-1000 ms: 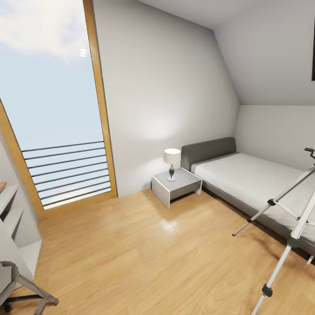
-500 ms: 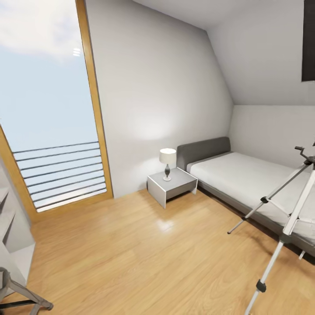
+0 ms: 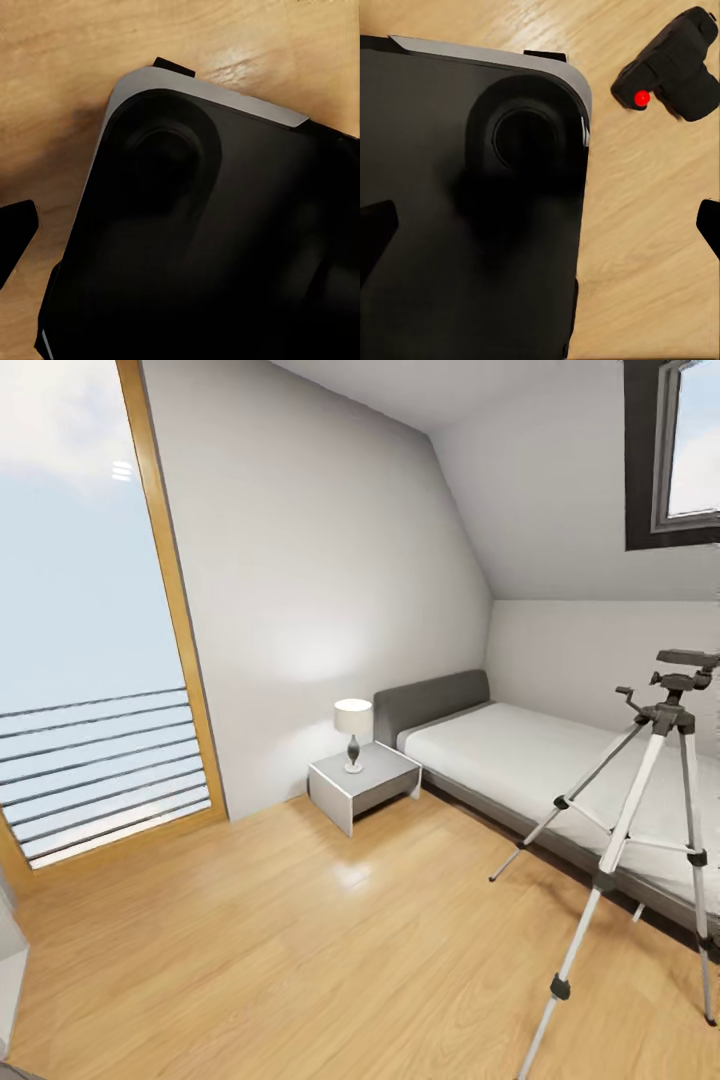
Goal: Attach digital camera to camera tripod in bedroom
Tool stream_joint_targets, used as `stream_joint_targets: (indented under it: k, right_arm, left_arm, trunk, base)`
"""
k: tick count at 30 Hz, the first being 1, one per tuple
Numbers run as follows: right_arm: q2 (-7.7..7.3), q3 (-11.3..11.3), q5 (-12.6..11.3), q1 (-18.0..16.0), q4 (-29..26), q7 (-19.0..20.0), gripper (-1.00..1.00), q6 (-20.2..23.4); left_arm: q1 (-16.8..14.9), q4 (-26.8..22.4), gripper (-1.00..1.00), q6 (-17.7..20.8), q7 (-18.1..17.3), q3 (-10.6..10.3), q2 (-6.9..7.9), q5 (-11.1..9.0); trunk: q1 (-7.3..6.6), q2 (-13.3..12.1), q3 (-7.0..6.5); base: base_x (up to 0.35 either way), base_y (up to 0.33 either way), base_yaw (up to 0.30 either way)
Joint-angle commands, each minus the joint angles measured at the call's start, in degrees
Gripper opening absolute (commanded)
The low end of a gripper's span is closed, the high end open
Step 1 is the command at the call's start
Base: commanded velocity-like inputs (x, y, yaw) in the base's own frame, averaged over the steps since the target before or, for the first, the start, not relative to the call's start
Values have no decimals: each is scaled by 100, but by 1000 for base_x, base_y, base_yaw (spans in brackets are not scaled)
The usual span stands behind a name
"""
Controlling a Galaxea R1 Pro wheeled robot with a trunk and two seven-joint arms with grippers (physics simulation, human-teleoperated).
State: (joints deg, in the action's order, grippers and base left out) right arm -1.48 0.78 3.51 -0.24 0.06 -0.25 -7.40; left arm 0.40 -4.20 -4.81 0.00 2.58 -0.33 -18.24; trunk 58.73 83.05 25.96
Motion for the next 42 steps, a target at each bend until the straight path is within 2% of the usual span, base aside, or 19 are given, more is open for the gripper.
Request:
stream_joint_targets:
  k: [1, 10, 24, 42]
  right_arm:
    - [-1, 3, 36, -2, 3, -2, 100, -15]
    - [-1, 3, 36, -2, 3, -9, 100, -16]
    - [-3, 0, 37, -2, 3, -6, 100, -33]
    - [-1, 1, 36, -2, 3, -3, 100, -29]
  left_arm:
    - [4, -11, 100, -4, 0, 24, -2, -13]
    - [4, -13, 100, -3, 0, 24, 4, -13]
    - [4, -14, 100, -3, 0, 24, 2, -13]
    - [4, -20, 100, -3, 0, 24, 10, -13]
  trunk:
    - [0, 3, 4]
    - [0, 3, 4]
    - [0, 3, 4]
    - [0, 3, 4]
  base:
    - [0, 232, -115]
    - [0, 248, -38]
    - [0, 33, -13]
    - [0, 0, -256]
